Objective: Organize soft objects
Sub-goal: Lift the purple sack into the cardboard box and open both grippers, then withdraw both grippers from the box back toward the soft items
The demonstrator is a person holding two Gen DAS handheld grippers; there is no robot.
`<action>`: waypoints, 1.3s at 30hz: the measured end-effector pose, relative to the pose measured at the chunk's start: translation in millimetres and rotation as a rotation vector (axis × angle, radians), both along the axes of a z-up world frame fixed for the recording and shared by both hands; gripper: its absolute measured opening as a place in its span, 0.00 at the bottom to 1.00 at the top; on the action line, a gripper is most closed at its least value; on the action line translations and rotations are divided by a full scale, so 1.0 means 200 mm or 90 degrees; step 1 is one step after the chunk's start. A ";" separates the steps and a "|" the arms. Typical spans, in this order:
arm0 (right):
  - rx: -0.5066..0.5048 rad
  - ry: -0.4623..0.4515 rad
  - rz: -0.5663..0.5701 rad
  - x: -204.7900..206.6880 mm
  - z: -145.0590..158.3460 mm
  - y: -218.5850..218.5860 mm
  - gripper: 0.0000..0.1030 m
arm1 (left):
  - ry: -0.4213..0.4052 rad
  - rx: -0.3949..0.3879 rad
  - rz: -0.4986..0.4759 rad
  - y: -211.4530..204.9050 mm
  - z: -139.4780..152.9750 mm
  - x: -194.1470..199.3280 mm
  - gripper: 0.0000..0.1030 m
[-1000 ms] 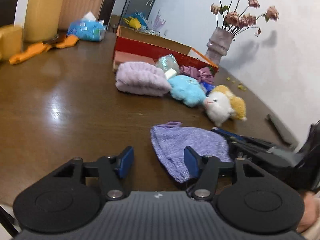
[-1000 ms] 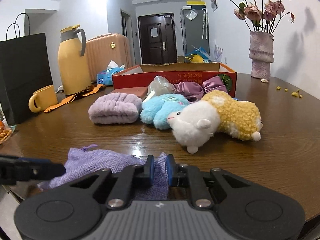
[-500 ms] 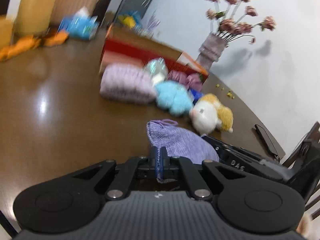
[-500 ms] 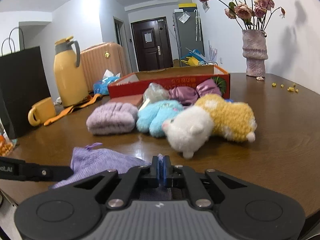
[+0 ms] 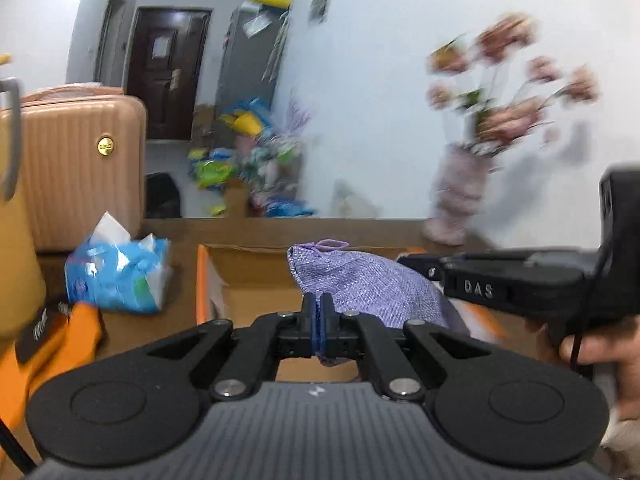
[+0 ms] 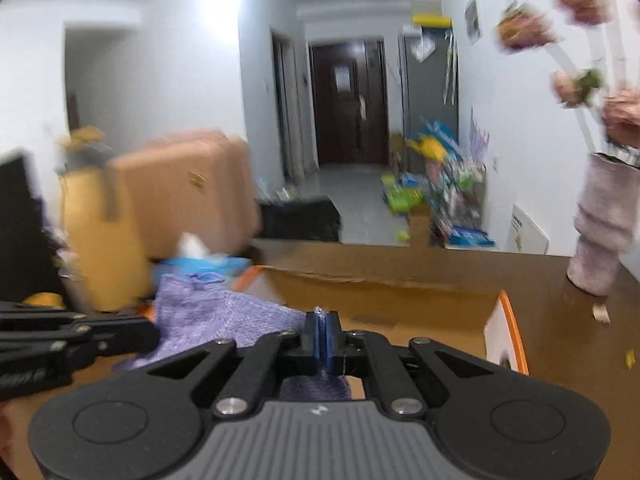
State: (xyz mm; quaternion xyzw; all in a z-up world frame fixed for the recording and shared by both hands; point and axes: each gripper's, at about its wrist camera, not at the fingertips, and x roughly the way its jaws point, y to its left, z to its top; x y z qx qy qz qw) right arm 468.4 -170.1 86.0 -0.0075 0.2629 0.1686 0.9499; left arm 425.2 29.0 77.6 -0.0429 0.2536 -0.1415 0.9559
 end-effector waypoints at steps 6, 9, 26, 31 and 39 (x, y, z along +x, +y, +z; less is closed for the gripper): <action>-0.071 0.114 -0.042 0.69 -0.24 0.18 0.04 | 0.103 0.077 0.017 -0.06 -0.22 0.62 0.03; -0.080 0.153 -0.054 0.85 -0.34 0.23 0.18 | 0.139 0.094 0.057 -0.07 -0.29 0.76 0.04; -0.027 -0.046 -0.028 -0.04 0.35 -0.31 0.59 | -0.082 0.151 0.104 0.07 0.31 0.00 0.70; 0.021 -0.129 -0.032 -0.63 0.51 -0.53 0.81 | -0.171 0.132 0.130 0.07 0.42 -0.55 0.84; 0.066 -0.186 -0.020 -1.44 0.35 -0.62 0.94 | -0.275 0.088 0.100 -0.03 0.30 -1.40 1.00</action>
